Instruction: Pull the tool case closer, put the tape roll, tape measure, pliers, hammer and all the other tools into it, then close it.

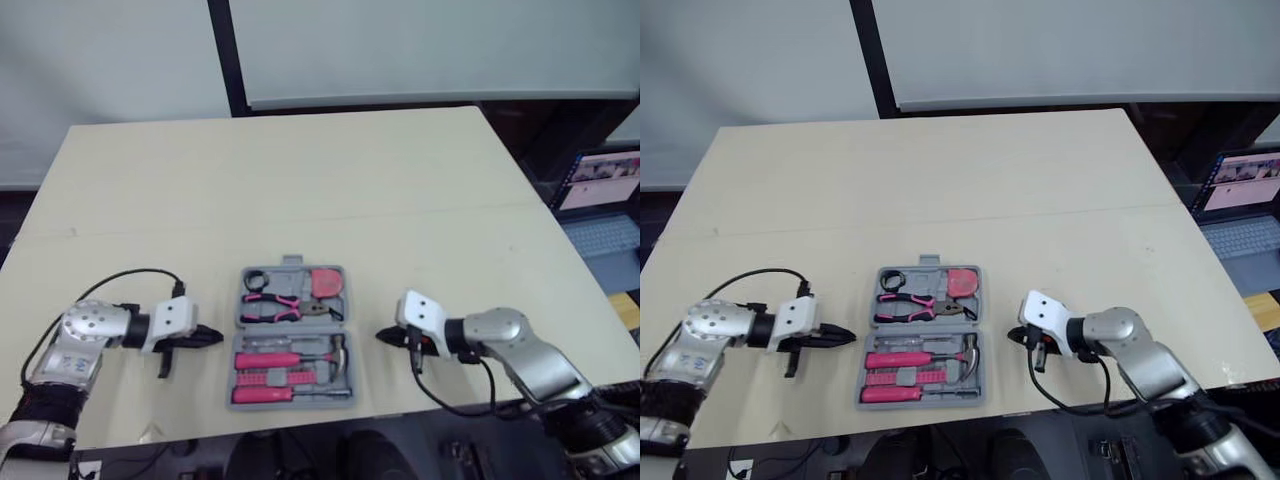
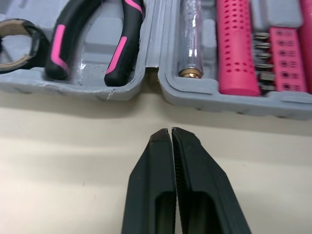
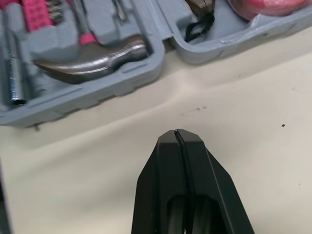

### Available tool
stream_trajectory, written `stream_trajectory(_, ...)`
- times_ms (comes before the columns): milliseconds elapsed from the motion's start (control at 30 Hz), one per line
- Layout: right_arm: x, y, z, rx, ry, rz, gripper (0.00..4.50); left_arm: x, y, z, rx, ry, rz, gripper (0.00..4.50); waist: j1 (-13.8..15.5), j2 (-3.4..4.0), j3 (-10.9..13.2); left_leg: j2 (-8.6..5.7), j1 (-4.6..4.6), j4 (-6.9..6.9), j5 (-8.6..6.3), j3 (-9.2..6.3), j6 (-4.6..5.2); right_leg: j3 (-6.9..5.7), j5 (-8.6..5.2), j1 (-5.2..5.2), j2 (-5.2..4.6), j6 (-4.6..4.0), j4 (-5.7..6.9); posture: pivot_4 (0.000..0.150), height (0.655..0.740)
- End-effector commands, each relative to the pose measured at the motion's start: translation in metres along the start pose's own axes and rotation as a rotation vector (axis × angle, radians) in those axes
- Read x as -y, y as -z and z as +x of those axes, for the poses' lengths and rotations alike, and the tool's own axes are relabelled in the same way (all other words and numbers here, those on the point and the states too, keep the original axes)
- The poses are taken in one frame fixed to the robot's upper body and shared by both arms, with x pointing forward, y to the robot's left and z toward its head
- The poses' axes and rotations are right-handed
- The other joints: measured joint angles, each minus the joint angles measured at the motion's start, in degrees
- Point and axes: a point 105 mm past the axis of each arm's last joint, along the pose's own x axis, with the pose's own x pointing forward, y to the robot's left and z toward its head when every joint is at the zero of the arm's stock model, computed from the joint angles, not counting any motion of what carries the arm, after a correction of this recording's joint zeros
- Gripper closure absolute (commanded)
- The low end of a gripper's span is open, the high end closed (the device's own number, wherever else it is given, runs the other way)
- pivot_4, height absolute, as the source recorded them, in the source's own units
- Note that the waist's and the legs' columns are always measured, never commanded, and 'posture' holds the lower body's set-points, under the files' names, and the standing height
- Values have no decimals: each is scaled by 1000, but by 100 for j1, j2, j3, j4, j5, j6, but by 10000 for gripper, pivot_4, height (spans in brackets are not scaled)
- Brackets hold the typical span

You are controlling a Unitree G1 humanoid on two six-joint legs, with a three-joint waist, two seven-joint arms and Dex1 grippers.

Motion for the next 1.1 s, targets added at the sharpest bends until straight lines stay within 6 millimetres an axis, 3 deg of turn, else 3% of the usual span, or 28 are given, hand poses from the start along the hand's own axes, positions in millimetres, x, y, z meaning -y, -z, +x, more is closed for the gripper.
stream_trajectory(33,2,-1,8,0,0,-33,45000,-9,2,4,-13,-26,18,44641,8,0,0,0,0,4,1,0,-1,0,0,1,0,1,2,1500,7400)
stream_trajectory(333,12,-4,21,6,16,-46,45000,-13,-6,23,41,-18,15,44641,39,0,0,5,-1,51,0,-1,-2,-2,-3,11,0,9,23,1500,7400)
stream_trajectory(667,6,-15,33,41,-24,-54,45000,-2,-28,37,116,35,18,44641,77,0,0,8,-2,60,-2,1,-8,-1,-3,12,1,9,28,1500,7400)
stream_trajectory(900,10,-25,32,66,-23,-39,45000,-2,-39,52,142,25,10,44641,90,0,0,10,-2,64,-3,0,-9,-2,-3,13,2,9,27,1500,7400)
stream_trajectory(1100,17,-21,24,42,-16,-41,45000,-9,-42,66,131,-24,9,44641,205,3,1,4,-2,71,-17,-5,15,-6,2,19,-4,17,28,1500,7400)
